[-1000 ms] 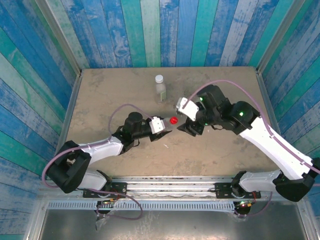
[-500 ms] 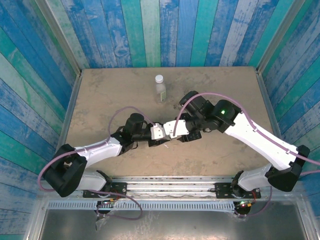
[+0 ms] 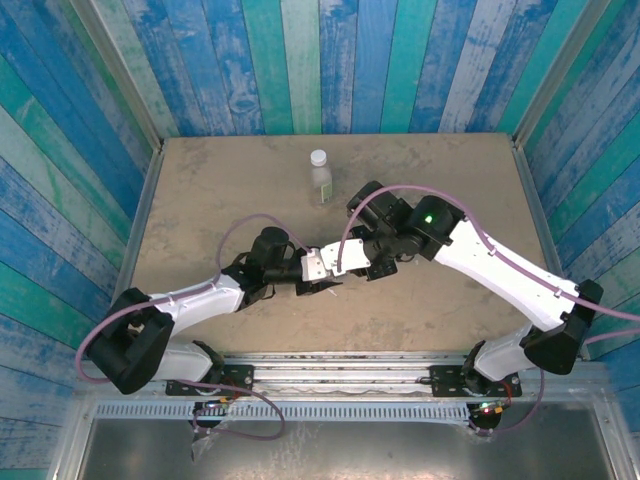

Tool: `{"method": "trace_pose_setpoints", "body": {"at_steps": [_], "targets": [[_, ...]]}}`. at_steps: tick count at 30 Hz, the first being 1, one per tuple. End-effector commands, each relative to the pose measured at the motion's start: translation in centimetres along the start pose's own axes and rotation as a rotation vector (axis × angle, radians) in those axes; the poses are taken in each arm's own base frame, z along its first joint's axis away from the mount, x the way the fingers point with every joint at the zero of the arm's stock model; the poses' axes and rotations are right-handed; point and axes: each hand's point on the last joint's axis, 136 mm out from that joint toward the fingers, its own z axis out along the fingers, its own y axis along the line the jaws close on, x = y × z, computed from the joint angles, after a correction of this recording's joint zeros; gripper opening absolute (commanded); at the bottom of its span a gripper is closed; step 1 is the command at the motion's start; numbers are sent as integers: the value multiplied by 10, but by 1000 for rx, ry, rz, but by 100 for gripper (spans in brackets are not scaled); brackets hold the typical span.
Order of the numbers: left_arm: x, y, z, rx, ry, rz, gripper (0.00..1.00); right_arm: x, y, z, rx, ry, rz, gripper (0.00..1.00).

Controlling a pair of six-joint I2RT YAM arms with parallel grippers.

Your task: Screw on the bottle caps

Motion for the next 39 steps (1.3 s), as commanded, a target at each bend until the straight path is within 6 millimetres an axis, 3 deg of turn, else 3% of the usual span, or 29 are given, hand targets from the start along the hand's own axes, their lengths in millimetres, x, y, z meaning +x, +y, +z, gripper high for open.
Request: {"method": "trace_pose_setpoints", "body": {"at_steps": [1, 6, 9, 16, 23, 27, 30, 34, 36, 39], "targets": [[-26, 4, -7, -9, -68, 57, 57, 4, -1, 0, 0, 35, -6, 33], [-25, 14, -8, -67, -62, 44, 57, 2, -3, -1, 6, 30, 35, 27], [-30, 41, -18, -232, -62, 26, 57, -2, -9, -3, 26, 10, 158, 24], [-34, 105, -41, -582, -15, 24, 57, -3, -66, -6, 284, -63, 758, 12], [-24, 128, -37, -678, 36, 16, 57, -4, -85, 11, 289, -195, 1378, 13], [-19, 128, -31, -659, 58, 22, 58, 5, -89, 15, 333, -211, 1573, 17], [-20, 125, -28, -636, 51, 27, 58, 8, -88, 11, 353, -214, 1562, 25], [-19, 118, -28, -608, 46, 31, 58, 5, -90, 0, 369, -219, 1357, 54], [-18, 110, -27, -575, 39, 36, 59, 0, -88, -10, 376, -221, 1175, 67], [-18, 91, -23, -492, 17, 47, 59, -11, -76, -26, 348, -241, 832, 76]]}}
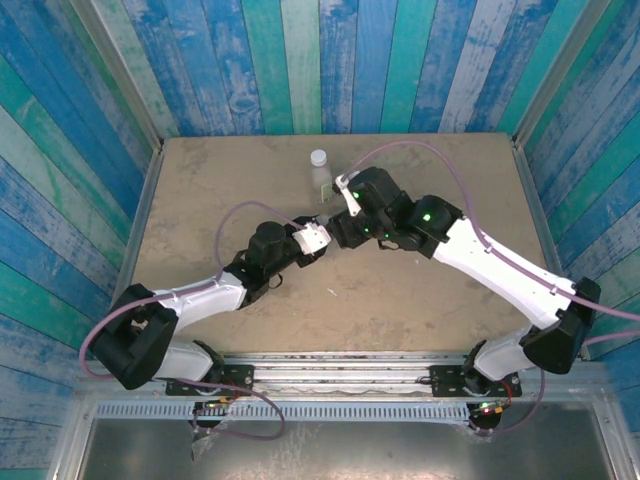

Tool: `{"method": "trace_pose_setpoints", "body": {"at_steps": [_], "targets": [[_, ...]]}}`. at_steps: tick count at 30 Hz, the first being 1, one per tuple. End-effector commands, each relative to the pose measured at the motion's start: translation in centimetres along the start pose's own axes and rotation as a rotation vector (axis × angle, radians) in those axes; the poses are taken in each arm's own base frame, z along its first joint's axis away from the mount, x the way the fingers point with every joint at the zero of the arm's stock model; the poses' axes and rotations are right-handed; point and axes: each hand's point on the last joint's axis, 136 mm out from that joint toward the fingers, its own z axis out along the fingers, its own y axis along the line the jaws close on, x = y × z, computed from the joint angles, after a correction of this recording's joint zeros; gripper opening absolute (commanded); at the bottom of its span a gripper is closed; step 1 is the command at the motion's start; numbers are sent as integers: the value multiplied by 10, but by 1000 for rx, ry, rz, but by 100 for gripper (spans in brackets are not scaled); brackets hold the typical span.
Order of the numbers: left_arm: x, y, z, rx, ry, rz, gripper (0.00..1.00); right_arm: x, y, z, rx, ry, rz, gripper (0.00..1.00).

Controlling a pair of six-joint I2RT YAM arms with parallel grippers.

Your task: Screw on the bottle caps

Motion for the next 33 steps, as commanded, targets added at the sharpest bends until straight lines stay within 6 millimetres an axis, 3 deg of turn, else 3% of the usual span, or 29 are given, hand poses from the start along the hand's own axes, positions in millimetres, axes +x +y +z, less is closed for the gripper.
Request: {"method": "trace_pose_setpoints", "body": {"at_steps": [1, 3, 5, 6, 11, 21, 33], "targets": [[-21, -14, -10, 79, -104, 17, 59, -2, 22, -27, -122, -88, -428, 76], [-22, -26, -16, 141, -122, 22, 58, 1, 32, -43, -175, -156, -607, 76], [-20, -42, -20, 221, -125, 30, 58, 18, 47, -55, -277, -180, -801, 74], [-29, -44, -27, 243, -158, 45, 58, 28, 53, -60, -321, -173, -882, 74], [-40, -70, -43, 410, -222, 74, 59, 55, 60, -71, -420, -21, -1071, 70], [-43, -87, -45, 536, -237, 75, 58, 45, 56, -58, -383, 81, -1115, 48], [-42, -87, -42, 536, -228, 69, 58, 52, 63, -50, -435, 114, -1115, 44]]}}
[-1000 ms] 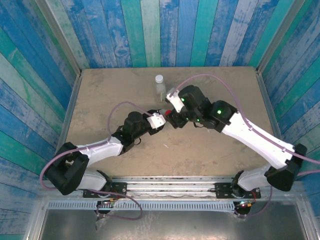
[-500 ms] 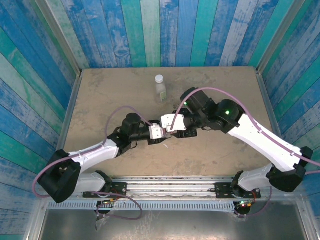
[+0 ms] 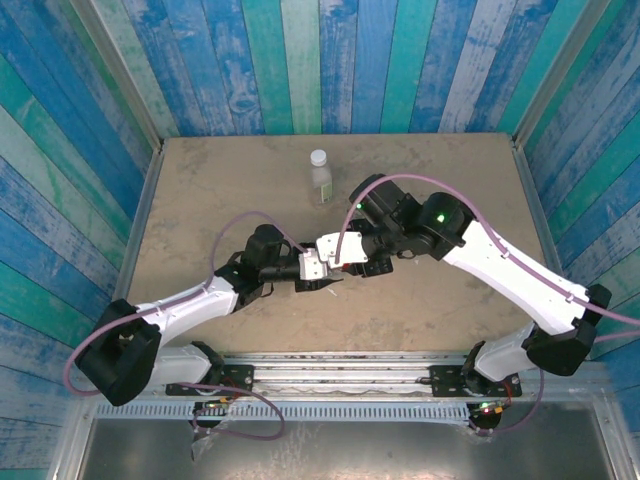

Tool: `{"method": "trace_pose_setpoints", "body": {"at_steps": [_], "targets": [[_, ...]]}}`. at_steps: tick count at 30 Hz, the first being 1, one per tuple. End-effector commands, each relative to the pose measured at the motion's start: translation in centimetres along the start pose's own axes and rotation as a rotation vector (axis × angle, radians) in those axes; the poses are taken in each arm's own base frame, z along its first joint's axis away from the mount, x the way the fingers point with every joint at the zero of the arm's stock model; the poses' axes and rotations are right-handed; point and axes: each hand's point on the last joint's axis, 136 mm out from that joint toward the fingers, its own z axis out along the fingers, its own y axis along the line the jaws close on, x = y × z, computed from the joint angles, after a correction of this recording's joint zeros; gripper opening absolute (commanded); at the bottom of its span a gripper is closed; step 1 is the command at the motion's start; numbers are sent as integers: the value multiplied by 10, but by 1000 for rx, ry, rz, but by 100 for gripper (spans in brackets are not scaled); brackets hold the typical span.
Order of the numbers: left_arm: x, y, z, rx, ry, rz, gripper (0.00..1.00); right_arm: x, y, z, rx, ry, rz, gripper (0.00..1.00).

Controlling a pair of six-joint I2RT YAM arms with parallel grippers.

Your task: Screw on the bottle caps

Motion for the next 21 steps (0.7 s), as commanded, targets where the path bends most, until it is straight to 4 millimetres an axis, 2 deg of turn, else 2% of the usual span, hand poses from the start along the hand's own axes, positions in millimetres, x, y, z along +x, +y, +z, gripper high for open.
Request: {"method": "trace_pose_setpoints", "body": {"at_steps": [1, 5, 14, 18, 21], "targets": [[-12, 2, 2, 18, -36, 23, 58, 0, 5, 4, -35, 9, -11, 43], [-11, 2, 3, 20, -34, 20, 58, -2, 7, 5, -51, -3, -16, 42], [-13, 5, 2, 5, -34, 18, 58, 0, 4, 7, -40, 13, -6, 25], [-6, 32, -2, -151, 10, -14, 58, 0, -12, 8, 26, 33, 126, 11], [7, 60, -7, -322, 81, -27, 57, 4, -32, 11, 126, 49, 342, 11]]}}
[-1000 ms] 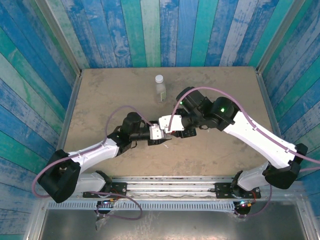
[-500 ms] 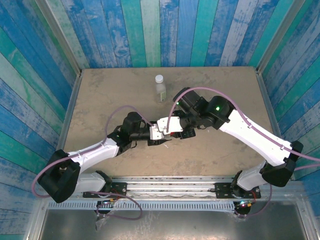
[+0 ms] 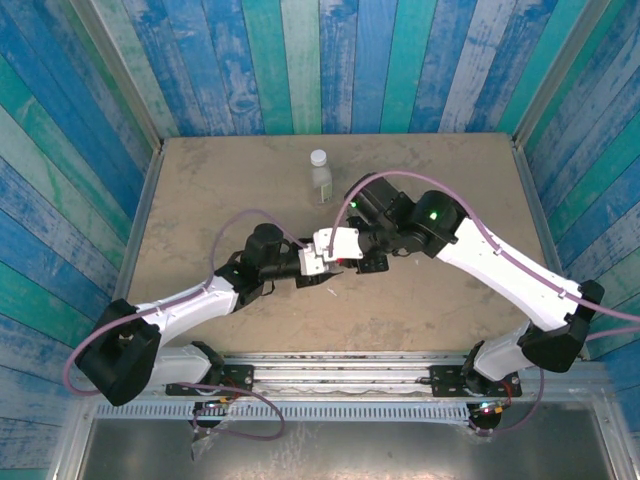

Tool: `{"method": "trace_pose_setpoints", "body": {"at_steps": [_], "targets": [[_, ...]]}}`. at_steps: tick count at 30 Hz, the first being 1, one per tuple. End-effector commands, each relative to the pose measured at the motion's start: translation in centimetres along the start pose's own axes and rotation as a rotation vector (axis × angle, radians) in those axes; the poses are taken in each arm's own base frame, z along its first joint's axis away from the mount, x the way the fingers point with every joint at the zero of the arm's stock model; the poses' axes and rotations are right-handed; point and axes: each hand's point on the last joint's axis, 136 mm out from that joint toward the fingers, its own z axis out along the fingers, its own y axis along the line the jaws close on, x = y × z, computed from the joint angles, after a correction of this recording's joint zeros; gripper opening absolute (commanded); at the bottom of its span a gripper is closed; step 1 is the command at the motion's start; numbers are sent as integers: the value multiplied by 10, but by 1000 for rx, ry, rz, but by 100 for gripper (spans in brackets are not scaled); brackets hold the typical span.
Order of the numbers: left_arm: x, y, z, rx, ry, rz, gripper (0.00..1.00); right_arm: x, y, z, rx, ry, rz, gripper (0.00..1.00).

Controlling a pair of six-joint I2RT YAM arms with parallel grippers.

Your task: Screw on the bottle caps

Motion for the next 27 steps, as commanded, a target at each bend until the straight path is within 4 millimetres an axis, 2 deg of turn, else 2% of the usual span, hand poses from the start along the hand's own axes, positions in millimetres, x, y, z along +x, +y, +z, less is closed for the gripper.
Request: {"method": "trace_pose_setpoints", "body": {"at_steps": [1, 4, 6, 9, 12, 16, 19, 20, 21, 22, 24, 27], "targets": [[8, 50, -2, -269, 66, -12, 57, -4, -26, 8, 110, 5, 300, 12], [22, 74, -2, -403, 125, -22, 57, 2, -49, 15, 233, 10, 543, 12], [23, 86, -3, -460, 131, -18, 57, 5, -53, 20, 257, 3, 676, 12], [27, 96, -2, -518, 133, -12, 58, 7, -59, 25, 271, -46, 940, 5], [31, 103, -1, -562, 139, -10, 58, 14, -64, 32, 283, -83, 1176, 3], [33, 107, 1, -576, 152, 0, 58, 20, -68, 34, 264, -163, 1339, 5], [31, 105, 3, -557, 150, 12, 58, 22, -71, 31, 250, -189, 1327, 14], [31, 102, 3, -542, 148, 18, 58, 22, -71, 29, 248, -190, 1303, 20], [31, 97, 5, -511, 144, 30, 59, 20, -71, 28, 241, -193, 1243, 32], [31, 90, 8, -472, 141, 42, 59, 18, -71, 26, 237, -194, 1173, 45], [31, 79, 10, -414, 132, 39, 59, 16, -70, 18, 252, -190, 1008, 62], [29, 51, 14, -279, 98, 63, 60, 13, -57, 6, 243, -194, 676, 70]]}}
